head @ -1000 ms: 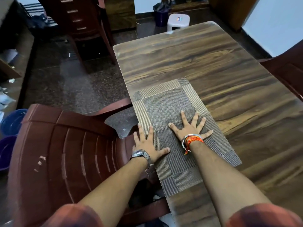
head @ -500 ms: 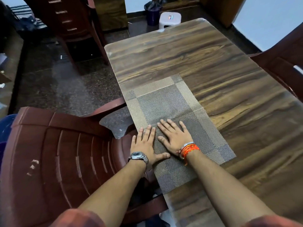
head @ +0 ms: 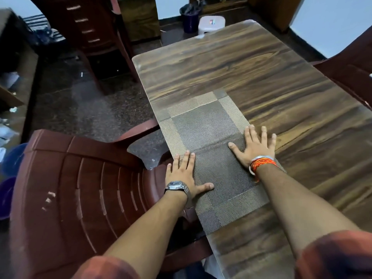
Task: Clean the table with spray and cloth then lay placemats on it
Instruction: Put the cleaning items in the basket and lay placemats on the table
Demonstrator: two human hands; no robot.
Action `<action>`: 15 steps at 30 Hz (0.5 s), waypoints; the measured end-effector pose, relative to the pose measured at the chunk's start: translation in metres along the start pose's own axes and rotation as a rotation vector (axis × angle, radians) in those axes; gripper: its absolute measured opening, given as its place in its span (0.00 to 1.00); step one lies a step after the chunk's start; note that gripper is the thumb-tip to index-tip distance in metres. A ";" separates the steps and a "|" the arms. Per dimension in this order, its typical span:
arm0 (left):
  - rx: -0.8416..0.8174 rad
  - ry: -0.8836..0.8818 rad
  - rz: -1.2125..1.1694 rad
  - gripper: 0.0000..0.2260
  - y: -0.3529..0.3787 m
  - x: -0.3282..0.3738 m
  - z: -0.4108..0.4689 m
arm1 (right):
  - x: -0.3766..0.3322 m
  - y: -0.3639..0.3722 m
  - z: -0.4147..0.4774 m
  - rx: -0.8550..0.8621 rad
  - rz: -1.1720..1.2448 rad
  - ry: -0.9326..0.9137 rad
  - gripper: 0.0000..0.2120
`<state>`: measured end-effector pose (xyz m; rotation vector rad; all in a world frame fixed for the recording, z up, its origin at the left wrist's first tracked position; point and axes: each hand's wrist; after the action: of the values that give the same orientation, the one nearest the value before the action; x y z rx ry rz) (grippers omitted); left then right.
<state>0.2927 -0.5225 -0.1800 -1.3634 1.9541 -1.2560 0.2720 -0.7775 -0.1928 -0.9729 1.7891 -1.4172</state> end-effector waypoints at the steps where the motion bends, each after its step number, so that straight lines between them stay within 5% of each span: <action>1: 0.007 0.004 0.025 0.56 -0.001 0.000 0.000 | -0.001 -0.001 -0.005 0.046 -0.004 0.012 0.44; 7: 0.209 0.103 0.040 0.45 -0.018 0.004 -0.016 | -0.009 -0.012 -0.063 0.217 0.089 -0.193 0.35; 15: 0.264 0.349 0.029 0.41 -0.024 0.049 -0.096 | 0.026 -0.014 -0.226 0.268 0.288 0.085 0.33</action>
<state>0.2110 -0.5279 -0.1060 -1.0358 1.9273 -1.7619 0.0697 -0.6897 -0.1335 -0.5018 1.6654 -1.4811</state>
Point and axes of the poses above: each hand's wrist, its own z-axis towards the middle knuckle, its own y-axis out of the palm, x = y × z, and after that the axes turned 3 degrees about -x, right-handed
